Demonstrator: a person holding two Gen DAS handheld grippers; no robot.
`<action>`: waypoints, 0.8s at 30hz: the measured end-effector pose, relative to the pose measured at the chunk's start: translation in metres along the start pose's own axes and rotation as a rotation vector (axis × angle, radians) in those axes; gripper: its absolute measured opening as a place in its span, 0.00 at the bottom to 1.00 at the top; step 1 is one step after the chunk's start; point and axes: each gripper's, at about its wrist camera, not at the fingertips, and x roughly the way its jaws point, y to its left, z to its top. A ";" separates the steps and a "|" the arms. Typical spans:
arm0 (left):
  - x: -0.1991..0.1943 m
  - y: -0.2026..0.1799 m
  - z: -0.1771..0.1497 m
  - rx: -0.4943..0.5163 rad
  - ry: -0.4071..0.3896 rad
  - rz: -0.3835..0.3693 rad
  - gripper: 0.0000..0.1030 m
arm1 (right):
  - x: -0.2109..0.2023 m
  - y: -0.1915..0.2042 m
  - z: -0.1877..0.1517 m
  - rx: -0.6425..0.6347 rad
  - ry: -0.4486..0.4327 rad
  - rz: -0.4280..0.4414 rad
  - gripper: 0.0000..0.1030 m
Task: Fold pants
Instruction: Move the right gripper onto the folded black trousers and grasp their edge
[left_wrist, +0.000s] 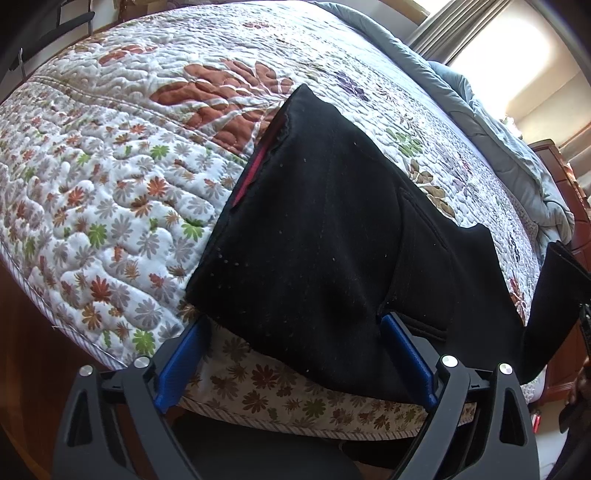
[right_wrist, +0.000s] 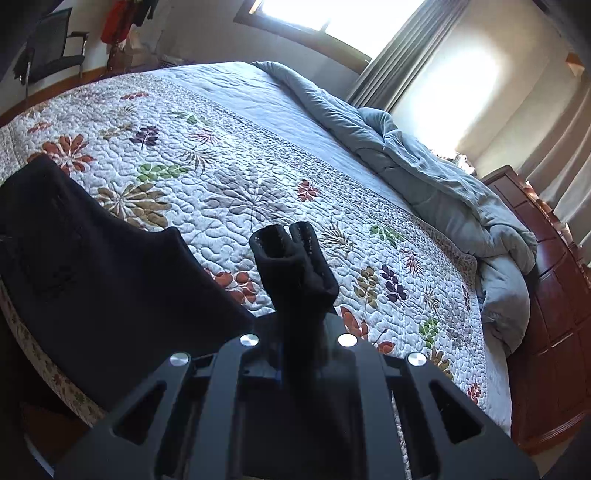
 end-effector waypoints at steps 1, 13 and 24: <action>0.000 0.001 0.000 0.001 0.000 -0.001 0.91 | 0.002 0.005 -0.001 -0.014 0.002 -0.005 0.10; -0.004 0.005 -0.002 -0.005 0.000 -0.023 0.92 | 0.026 0.065 -0.018 -0.244 0.026 -0.089 0.10; -0.006 0.012 -0.001 -0.008 0.003 -0.039 0.92 | 0.041 0.110 -0.044 -0.459 0.033 -0.156 0.10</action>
